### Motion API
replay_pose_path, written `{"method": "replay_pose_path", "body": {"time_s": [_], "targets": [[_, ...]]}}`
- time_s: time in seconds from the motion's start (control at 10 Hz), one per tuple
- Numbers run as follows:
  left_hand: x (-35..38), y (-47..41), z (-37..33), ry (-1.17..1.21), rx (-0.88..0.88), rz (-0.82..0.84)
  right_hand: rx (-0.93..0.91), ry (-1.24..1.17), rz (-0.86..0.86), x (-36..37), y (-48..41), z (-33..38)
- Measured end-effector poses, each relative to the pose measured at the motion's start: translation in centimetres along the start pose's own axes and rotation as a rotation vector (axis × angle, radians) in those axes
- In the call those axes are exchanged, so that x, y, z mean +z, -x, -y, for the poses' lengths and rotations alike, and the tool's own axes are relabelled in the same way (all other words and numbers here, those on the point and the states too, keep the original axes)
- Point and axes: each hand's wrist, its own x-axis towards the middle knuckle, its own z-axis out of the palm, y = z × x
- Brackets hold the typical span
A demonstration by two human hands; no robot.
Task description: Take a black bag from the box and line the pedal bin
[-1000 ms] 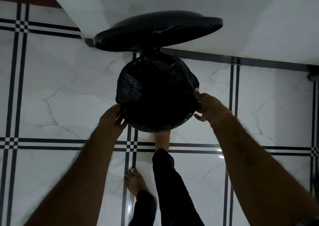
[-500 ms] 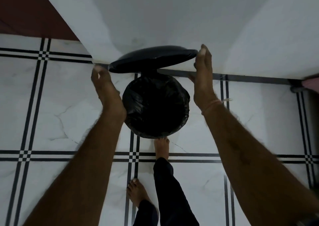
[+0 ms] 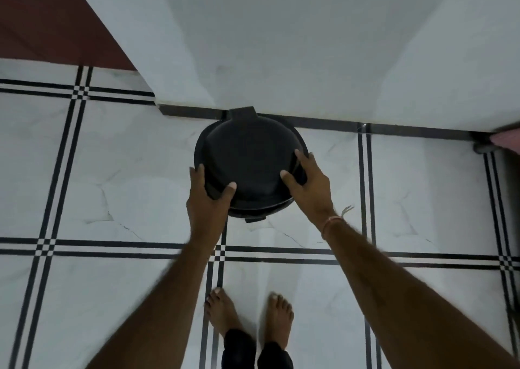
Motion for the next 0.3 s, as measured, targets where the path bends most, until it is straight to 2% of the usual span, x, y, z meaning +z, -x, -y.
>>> {"method": "replay_pose_path", "body": {"time_s": [0.1, 0.2, 0.3], "targets": [[2.5, 0.7, 2.9, -0.089, 0.018, -0.045, -0.047, 0.081, 0.015, 2.5, 0.0, -3.2], [3.6, 0.4, 4.8, -0.221, 0.007, 0.042, -0.065, 0.179, 0.038, 3.7, -0.5, -5.1], [2.3, 1.2, 3.5, -0.296, -0.034, 0.112, -0.058, 0.197, 0.072, 2.4, 0.1, -4.5]]}}
